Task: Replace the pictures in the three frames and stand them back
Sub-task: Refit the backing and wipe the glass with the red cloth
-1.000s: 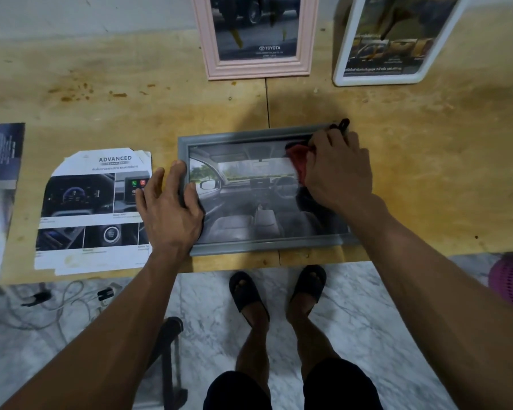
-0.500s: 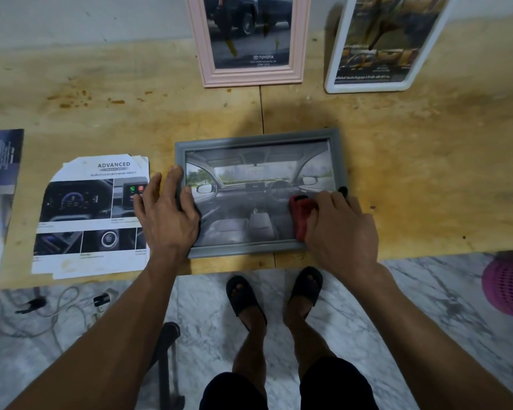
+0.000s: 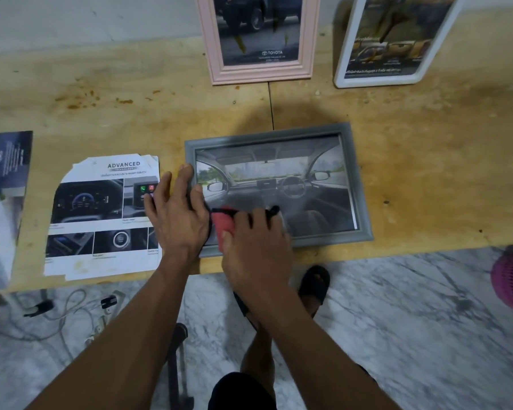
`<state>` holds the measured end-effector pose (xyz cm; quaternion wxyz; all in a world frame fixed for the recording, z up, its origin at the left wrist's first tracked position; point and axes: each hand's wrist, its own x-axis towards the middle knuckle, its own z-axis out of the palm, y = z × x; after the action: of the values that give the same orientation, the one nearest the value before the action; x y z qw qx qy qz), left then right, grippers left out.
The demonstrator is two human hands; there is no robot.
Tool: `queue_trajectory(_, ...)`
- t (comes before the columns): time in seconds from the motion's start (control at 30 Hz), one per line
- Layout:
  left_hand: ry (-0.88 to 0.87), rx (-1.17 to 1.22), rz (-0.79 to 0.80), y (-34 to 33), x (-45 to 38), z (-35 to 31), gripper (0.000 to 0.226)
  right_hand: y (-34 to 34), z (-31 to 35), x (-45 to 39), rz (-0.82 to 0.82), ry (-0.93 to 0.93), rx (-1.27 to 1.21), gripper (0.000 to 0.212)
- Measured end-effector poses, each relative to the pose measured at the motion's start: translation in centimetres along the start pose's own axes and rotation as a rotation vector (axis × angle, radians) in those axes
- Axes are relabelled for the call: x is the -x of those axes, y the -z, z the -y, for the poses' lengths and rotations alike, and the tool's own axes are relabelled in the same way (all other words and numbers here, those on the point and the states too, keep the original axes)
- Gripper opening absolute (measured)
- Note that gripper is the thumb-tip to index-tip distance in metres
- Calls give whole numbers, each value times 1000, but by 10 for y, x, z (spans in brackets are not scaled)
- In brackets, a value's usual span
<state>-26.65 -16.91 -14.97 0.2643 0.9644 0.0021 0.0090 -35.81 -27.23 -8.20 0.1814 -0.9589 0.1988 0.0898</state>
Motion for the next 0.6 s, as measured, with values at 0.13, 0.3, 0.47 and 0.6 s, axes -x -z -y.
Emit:
queue_trajectory(0.13, -43, 45, 9, 3, 0, 4, 40, -7, 16, -5, 90, 121, -102, 31)
queue_trajectory(0.3, -48, 92, 14, 7, 0, 4, 48, 25, -15, -35, 229, 10, -581, 21)
queue_trajectory(0.47, -65, 89, 5, 8, 3, 2, 48, 68, -85, -86, -259, -260, -389, 27)
queue_trajectory(0.6, -54, 74, 12, 8, 2, 5, 48, 58, -87, -110, -204, -286, -201, 33)
